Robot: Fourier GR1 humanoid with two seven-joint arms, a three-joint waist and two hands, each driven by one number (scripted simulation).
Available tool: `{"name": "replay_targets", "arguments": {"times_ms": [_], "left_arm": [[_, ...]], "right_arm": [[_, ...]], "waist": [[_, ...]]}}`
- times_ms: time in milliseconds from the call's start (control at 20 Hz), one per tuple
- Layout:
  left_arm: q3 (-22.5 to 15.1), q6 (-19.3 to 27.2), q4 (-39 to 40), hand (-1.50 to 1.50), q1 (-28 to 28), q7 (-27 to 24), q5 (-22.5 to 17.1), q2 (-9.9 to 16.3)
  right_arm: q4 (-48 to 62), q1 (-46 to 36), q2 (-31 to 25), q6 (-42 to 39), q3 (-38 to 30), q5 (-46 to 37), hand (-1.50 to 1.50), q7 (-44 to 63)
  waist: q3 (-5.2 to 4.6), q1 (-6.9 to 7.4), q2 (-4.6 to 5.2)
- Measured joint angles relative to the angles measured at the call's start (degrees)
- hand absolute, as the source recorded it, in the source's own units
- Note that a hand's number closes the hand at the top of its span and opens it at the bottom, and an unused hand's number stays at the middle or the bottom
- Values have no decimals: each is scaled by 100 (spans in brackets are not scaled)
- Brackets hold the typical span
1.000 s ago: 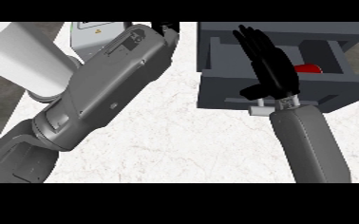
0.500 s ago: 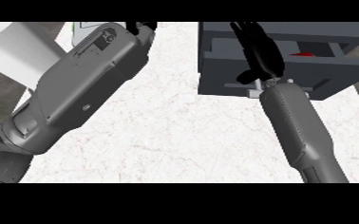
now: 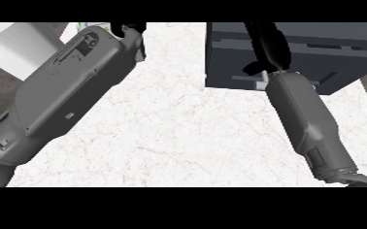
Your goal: Pick up the can, place it into the drawer and close the drawer
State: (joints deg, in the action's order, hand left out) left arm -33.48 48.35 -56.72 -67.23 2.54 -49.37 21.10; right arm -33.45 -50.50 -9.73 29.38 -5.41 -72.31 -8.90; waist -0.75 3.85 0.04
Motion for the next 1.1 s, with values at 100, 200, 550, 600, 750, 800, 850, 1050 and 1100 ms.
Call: {"name": "replay_targets", "arguments": {"times_ms": [100, 200, 550, 600, 750, 800, 850, 1050, 1100], "left_arm": [[3, 4, -109, -150, 26, 66, 34, 51], [40, -47, -181, -150, 60, 132, 49, 151], [-12, 48, -539, -150, 151, 354, 209, 274], [-25, 53, -623, -150, 192, 374, 226, 297], [-9, 100, -739, -150, 235, 440, 263, 320], [-17, 103, -801, -150, 286, 455, 278, 344], [-9, 96, -840, -150, 297, 487, 285, 374], [47, 33, -1028, -150, 410, 554, 287, 504], [33, 30, -1082, -150, 439, 558, 303, 516]], "right_arm": [[280, -137, -9, 261, -68, -52, -150, 1], [578, -323, -55, 418, -144, -82, -150, 2], [1403, -910, -131, 832, -381, -120, -150, 128], [1489, -975, -174, 844, -409, -117, -150, 119], [1738, -1173, -234, 856, -443, -157, -150, 154], [1812, -1221, -242, 862, -451, -172, -150, 191], [1879, -1264, -287, 859, -456, -188, -150, 186], [2151, -1496, -403, 690, -481, -236, -150, 282], [2213, -1542, -422, 635, -486, -244, -150, 299]], "waist": [[-3, 12, 5], [13, 34, 36], [74, 98, 122], [81, 120, 133], [96, 131, 168], [97, 141, 170], [100, 145, 179], [129, 196, 231], [134, 211, 238]]}}
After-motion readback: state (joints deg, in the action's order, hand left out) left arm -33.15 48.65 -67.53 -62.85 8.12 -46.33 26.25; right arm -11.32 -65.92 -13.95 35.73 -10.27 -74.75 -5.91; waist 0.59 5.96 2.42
